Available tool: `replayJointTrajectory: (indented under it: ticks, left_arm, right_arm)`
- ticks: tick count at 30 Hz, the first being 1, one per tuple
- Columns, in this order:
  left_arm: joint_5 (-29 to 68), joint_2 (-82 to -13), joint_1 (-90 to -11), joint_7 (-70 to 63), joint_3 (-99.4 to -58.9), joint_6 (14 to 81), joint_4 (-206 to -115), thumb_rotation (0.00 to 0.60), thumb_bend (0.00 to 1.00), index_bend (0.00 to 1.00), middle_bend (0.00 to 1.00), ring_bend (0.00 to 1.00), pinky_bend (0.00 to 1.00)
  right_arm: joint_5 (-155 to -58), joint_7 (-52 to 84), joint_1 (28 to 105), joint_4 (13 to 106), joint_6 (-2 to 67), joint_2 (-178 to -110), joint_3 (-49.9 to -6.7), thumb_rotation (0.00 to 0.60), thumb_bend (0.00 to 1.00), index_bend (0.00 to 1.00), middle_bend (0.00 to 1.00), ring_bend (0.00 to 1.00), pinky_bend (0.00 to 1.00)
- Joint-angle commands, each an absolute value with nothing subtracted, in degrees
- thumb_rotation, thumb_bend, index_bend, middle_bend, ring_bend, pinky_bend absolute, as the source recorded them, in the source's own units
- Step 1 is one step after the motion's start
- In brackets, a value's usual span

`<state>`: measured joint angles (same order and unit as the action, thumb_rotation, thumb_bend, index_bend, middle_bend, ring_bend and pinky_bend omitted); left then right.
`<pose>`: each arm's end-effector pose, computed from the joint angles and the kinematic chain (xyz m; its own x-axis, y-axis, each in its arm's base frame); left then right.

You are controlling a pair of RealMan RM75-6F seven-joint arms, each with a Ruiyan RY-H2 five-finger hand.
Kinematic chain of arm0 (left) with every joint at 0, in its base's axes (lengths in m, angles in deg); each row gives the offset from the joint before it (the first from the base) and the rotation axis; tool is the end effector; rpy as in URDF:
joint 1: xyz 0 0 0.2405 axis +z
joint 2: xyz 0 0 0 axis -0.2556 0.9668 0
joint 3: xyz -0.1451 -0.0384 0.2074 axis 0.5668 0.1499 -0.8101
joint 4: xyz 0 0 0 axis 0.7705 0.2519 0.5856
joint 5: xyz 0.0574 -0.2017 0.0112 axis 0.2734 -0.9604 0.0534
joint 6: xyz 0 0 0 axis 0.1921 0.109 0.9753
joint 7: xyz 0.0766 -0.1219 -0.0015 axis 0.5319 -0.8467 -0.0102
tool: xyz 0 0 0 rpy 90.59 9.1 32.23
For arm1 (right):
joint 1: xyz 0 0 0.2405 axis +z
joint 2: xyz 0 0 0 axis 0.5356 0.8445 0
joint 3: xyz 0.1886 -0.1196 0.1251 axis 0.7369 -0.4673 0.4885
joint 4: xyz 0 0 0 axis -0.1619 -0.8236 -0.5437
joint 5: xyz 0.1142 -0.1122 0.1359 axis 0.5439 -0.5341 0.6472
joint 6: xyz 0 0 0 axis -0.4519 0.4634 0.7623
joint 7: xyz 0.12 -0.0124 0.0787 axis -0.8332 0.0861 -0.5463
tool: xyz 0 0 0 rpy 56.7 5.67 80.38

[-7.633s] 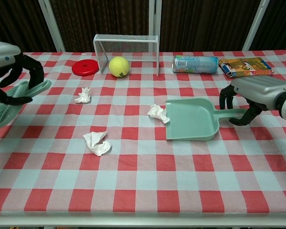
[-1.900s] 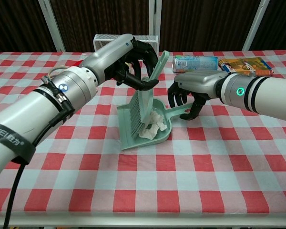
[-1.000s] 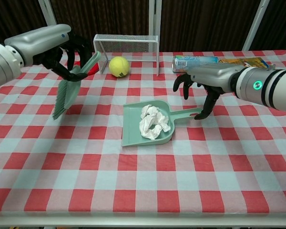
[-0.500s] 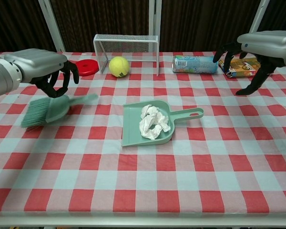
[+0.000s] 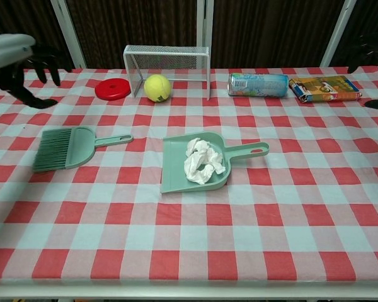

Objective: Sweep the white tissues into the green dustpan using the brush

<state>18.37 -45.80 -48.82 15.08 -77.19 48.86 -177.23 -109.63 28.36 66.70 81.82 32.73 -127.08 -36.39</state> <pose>-0.2075 0.3318 0.0457 0.3817 0.1540 0.9114 0.9220 -0.1330 -0.3636 -0.2272 -0.3109 0.1022 0.4585 -0.2106 0.8634 -0.8843 -0.2046 0.4197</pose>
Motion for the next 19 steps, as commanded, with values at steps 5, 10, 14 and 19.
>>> replayJointTrajectory:
  ticks: [5,10,14,19]
  left_arm:
    - [31.38,-39.40,-35.27,0.15,-83.39,63.64,-171.31,0.600,0.20,0.25,0.28,0.22,0.29]
    - [33.31,-38.73,-28.93,-2.30,-85.40,70.51,-169.63,0.600,0.19,0.25,0.28,0.21,0.26]
    - [35.09,-37.68,-24.95,-4.96,-87.00,73.97,-170.54,0.600,0.19,0.25,0.28,0.21,0.24]
    - [38.33,-37.11,-21.58,-4.99,-89.17,76.69,-172.31,0.600,0.19,0.25,0.28,0.21,0.23]
  right_arm:
    - [-118.76,17.53,55.84,78.10,44.32,-123.50,-39.63,0.600,0.20,0.06,0.16,0.00,0.01]
    - [-121.02,12.26,49.75,76.50,49.14,-123.05,-41.42,0.600,0.20,0.05,0.16,0.00,0.00]
    - [-123.72,8.86,45.86,75.52,53.54,-123.34,-42.02,0.600,0.20,0.05,0.16,0.00,0.00]
    - [-127.38,6.60,42.48,73.66,58.06,-124.50,-42.12,0.600,0.20,0.05,0.16,0.00,0.00]
